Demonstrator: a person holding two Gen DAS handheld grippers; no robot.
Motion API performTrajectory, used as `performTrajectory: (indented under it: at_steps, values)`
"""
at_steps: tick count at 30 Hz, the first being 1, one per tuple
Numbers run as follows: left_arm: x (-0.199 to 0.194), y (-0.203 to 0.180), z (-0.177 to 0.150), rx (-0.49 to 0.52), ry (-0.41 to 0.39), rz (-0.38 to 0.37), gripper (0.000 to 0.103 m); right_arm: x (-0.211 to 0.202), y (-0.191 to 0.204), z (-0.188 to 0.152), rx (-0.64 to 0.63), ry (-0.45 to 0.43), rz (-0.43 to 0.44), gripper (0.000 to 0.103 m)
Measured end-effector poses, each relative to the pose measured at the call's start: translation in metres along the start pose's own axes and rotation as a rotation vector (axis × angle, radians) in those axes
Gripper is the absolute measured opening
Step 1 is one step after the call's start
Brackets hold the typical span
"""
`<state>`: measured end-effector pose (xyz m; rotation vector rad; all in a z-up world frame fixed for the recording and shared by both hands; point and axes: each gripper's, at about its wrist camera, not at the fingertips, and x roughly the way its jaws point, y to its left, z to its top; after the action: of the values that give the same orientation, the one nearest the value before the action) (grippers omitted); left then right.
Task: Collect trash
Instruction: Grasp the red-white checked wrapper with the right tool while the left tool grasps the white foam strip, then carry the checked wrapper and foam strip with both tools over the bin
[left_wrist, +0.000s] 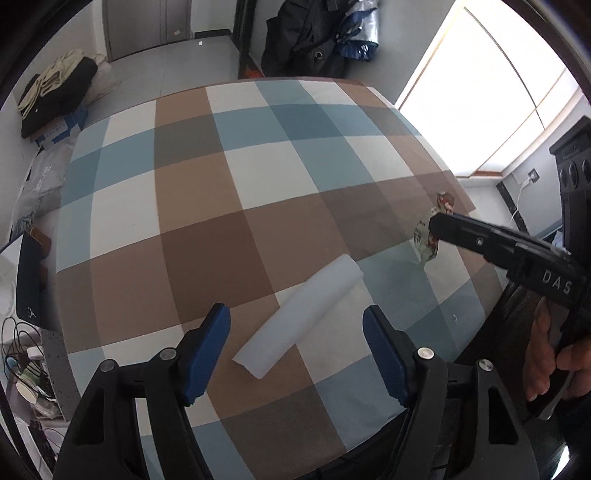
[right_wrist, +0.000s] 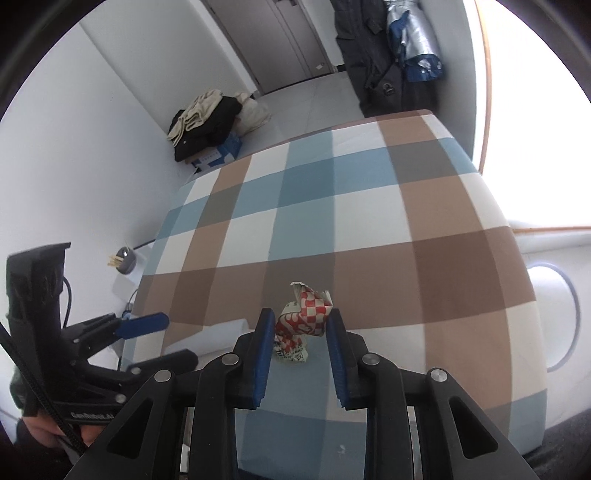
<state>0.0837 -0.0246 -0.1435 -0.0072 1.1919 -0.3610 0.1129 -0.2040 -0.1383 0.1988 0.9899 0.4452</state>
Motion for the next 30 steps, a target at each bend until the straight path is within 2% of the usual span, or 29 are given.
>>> performTrajectory:
  at_steps: [2, 4, 7, 13, 16, 26, 30]
  values:
    - [0.006, -0.006, -0.003, 0.037, 0.021, 0.026, 0.05, -0.006, -0.006, 0.0, 0.011, -0.026, -0.009, 0.027]
    - [0.009, -0.011, -0.006, 0.081, 0.016, 0.071, 0.048, -0.012, -0.013, -0.002, 0.024, -0.048, -0.006, 0.027]
    - [0.009, -0.016, -0.01, 0.138, 0.011, 0.157, 0.032, -0.015, -0.021, -0.003, 0.044, -0.059, -0.002, 0.027]
    - [0.002, -0.014, -0.01, 0.144, -0.018, 0.169, 0.009, -0.024, -0.026, -0.004, 0.053, -0.076, 0.017, 0.027]
    - [-0.001, -0.016, -0.009, 0.129, -0.028, 0.178, 0.005, -0.032, -0.025, -0.004, 0.052, -0.095, 0.032, 0.027]
    - [-0.027, -0.011, 0.002, -0.025, -0.108, 0.084, 0.005, -0.091, -0.016, 0.001, 0.013, -0.209, 0.08, 0.027]
    - [-0.035, -0.017, 0.011, -0.05, -0.144, 0.064, 0.005, -0.118, -0.014, 0.003, -0.011, -0.25, 0.086, 0.027]
